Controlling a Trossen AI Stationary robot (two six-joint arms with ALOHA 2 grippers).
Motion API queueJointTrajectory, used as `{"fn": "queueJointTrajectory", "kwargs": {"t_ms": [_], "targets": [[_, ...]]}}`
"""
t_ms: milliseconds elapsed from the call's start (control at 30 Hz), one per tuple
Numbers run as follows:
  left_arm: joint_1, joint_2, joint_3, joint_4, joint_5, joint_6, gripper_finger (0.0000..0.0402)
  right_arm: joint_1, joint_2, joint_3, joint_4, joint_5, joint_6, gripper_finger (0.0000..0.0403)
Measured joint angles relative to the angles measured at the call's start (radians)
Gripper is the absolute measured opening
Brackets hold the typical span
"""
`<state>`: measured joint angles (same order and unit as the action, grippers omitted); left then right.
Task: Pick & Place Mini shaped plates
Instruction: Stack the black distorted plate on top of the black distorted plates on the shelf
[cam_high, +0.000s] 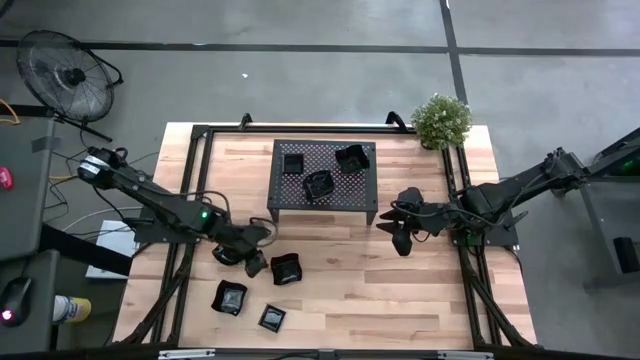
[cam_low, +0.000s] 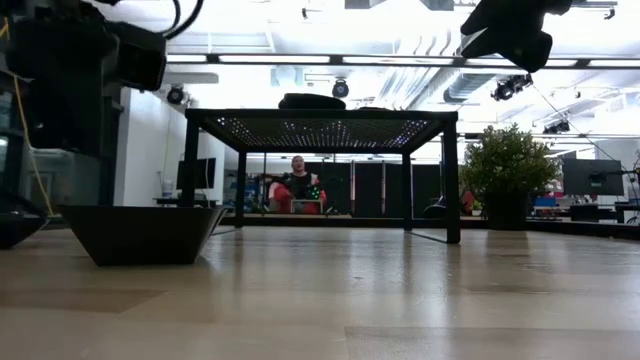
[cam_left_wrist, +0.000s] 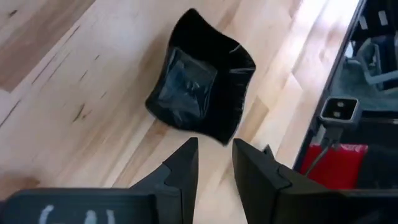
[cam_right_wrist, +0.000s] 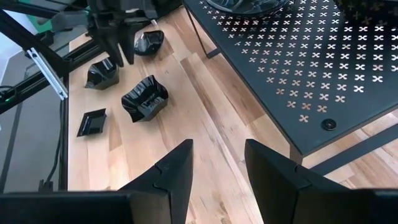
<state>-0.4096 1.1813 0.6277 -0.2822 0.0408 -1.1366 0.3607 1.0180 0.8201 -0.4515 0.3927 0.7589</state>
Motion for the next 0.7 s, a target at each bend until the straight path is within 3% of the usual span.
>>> {"fn": "queueJointTrajectory", "kwargs": {"t_ms": [200, 467, 700], "targets": [[-0.016, 0.106, 0.034, -0.011, -0.049, -0.025, 0.0096, 0.0, 0.0, 0.0, 0.0, 0.0, -0.005, 0.014], [-0.016, 0.222, 0.106, -0.108, -0.036, -0.415, 0.0096, 0.0, 0.0, 0.0, 0.0, -0.007, -0.007, 0.014], [-0.016, 0.274, 0.152, -0.112, -0.082, -0.492, 0.0096, 0.0, 0.0, 0.0, 0.0, -0.007, -0.007, 0.014]]}}
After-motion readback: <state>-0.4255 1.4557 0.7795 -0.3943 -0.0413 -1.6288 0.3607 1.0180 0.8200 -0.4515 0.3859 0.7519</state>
